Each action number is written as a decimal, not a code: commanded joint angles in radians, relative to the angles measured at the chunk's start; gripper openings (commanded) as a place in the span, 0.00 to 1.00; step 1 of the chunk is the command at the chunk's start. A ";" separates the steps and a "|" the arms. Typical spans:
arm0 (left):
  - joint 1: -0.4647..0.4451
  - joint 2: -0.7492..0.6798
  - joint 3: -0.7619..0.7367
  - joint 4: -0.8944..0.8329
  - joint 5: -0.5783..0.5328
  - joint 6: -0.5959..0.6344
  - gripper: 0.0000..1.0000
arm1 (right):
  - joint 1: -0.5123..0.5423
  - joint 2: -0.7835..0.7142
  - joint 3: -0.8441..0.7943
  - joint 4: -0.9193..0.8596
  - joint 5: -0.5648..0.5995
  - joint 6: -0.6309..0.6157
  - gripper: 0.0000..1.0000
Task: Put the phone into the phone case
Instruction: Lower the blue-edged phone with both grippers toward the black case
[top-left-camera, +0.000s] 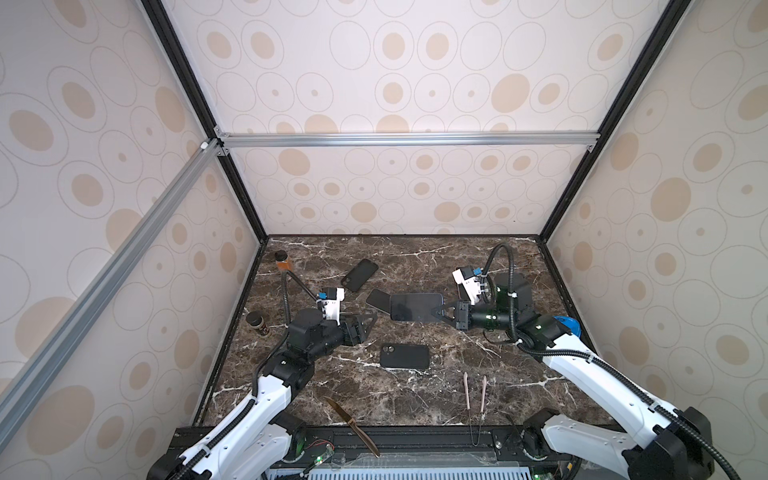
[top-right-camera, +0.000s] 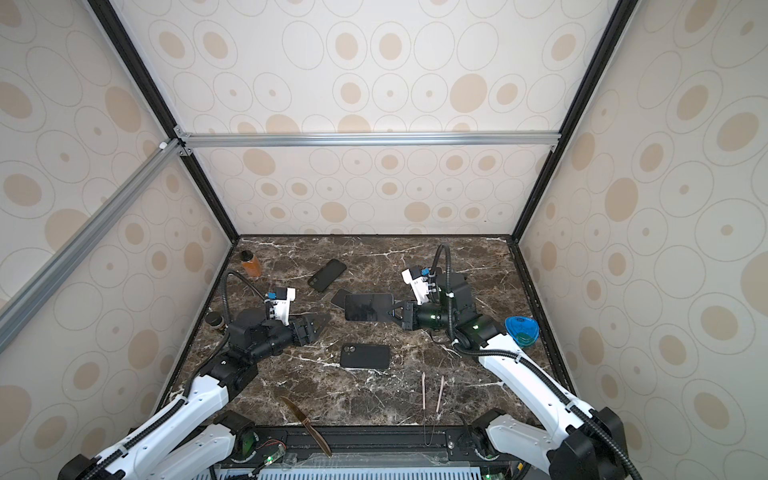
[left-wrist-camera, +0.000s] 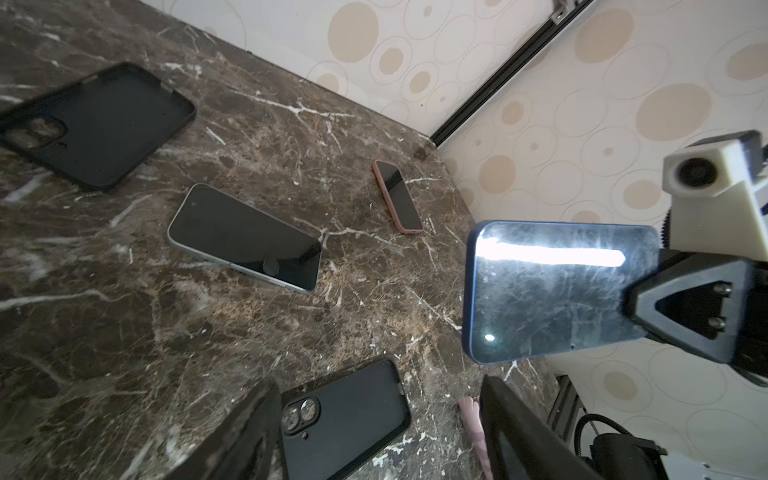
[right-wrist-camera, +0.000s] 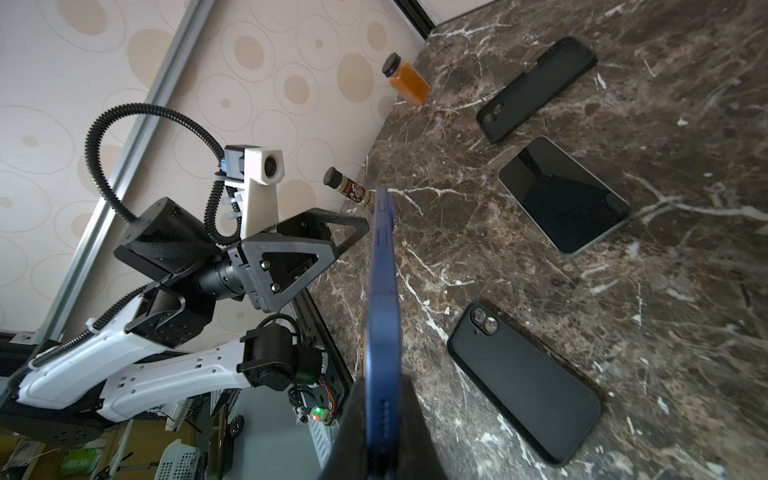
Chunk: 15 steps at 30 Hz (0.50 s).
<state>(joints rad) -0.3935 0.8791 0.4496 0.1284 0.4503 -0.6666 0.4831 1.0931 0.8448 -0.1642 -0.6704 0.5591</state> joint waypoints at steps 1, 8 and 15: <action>0.003 0.025 0.008 -0.049 0.006 0.026 0.75 | -0.003 -0.007 -0.007 -0.039 0.012 -0.010 0.00; 0.004 0.049 -0.046 -0.032 0.042 0.000 0.73 | -0.002 0.043 -0.050 -0.057 -0.010 0.019 0.00; 0.001 0.083 -0.135 0.063 0.090 -0.055 0.69 | -0.002 0.098 -0.087 -0.058 -0.071 0.042 0.00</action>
<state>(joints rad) -0.3935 0.9478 0.3412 0.1356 0.5011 -0.6907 0.4828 1.1843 0.7696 -0.2424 -0.6872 0.5861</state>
